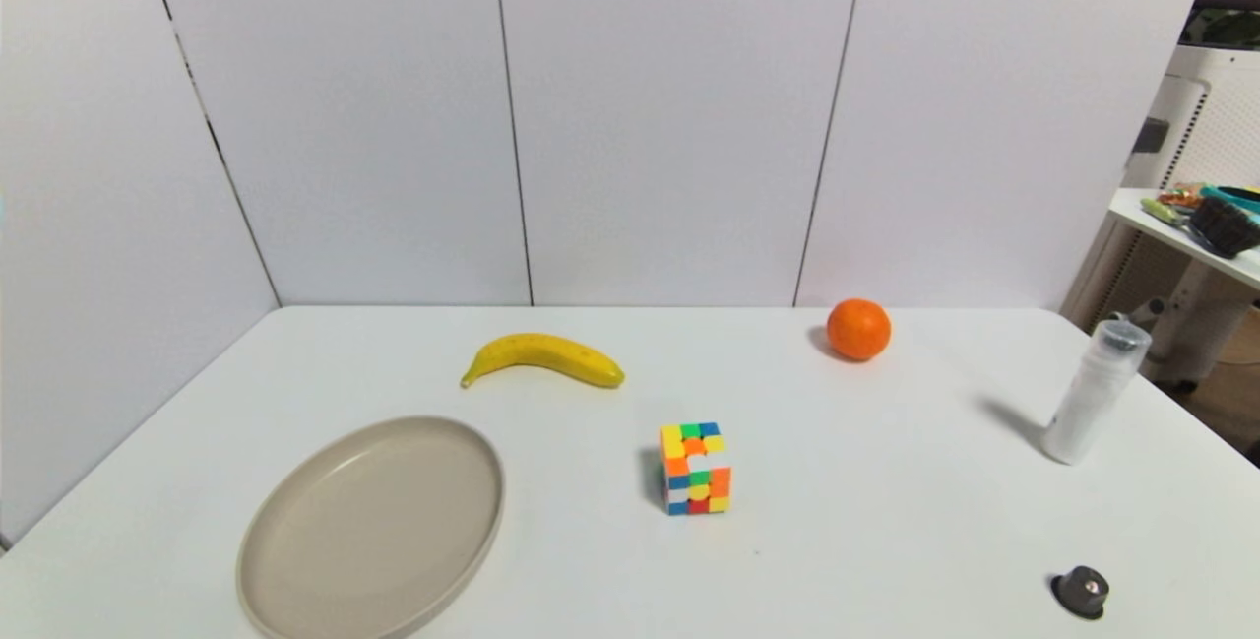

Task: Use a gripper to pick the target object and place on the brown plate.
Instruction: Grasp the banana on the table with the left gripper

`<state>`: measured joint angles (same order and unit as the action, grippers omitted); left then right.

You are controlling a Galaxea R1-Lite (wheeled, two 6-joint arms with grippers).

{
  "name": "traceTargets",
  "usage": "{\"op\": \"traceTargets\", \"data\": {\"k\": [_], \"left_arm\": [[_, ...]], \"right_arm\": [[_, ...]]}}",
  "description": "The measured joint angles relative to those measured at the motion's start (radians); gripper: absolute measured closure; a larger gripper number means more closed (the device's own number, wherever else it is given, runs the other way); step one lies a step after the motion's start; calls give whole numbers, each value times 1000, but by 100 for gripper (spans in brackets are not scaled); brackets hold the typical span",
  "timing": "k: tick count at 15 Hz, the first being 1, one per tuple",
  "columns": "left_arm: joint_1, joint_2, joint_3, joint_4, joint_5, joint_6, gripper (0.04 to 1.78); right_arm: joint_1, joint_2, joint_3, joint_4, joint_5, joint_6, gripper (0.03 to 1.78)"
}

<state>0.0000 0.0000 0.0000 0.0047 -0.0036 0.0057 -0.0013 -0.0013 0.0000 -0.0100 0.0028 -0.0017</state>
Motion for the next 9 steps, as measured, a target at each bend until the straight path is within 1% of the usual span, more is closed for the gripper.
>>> {"op": "traceTargets", "data": {"k": [9], "left_arm": [[0,0,0,0,1,0,13]], "right_arm": [[0,0,0,0,0,0,12]]}}
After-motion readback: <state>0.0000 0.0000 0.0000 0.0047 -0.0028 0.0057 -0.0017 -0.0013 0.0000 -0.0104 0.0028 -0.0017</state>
